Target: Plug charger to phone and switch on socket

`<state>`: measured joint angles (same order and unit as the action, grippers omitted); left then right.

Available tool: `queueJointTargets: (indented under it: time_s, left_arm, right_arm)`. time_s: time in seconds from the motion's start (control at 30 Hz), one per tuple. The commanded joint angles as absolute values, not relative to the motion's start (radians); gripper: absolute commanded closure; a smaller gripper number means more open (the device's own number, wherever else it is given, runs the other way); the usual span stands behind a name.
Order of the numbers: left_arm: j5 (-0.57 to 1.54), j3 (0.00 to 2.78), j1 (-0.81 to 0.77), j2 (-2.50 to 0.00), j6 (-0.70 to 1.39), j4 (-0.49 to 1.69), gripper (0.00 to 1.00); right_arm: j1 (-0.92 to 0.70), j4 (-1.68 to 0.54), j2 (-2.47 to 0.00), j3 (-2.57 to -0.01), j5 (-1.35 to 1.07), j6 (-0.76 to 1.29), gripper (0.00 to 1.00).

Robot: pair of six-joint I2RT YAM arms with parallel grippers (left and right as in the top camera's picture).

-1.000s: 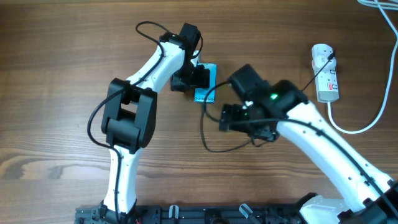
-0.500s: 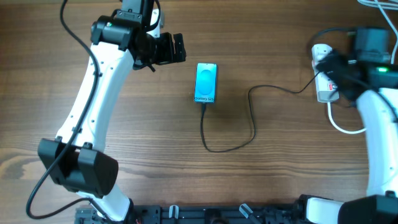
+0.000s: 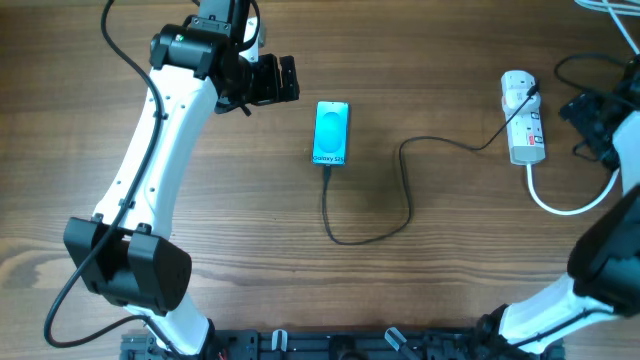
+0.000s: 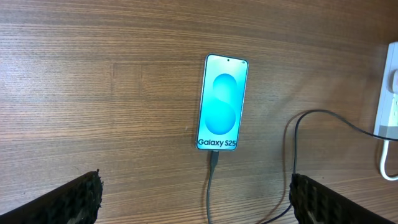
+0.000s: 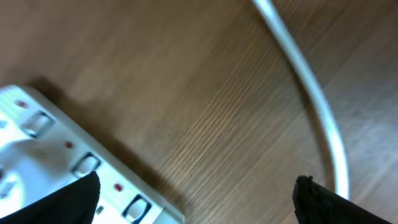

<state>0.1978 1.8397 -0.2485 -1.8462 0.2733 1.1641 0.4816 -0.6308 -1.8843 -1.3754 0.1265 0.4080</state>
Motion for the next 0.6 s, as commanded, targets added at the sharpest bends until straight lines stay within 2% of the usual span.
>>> queueJointTargets:
  time_s: [0.0,0.57]
  left_arm:
    - [0.189,1.832,-0.249,-1.851,0.278,1.164,0.00]
    - [0.188,1.832,-0.249,-1.851,0.278,1.164,0.00]
  right_arm:
    - [0.480,-0.588,-1.982,-1.381,0.015,0.335,0.00]
    - [0.480,-0.464,-2.089,-1.381,-0.113,0.342,0.00]
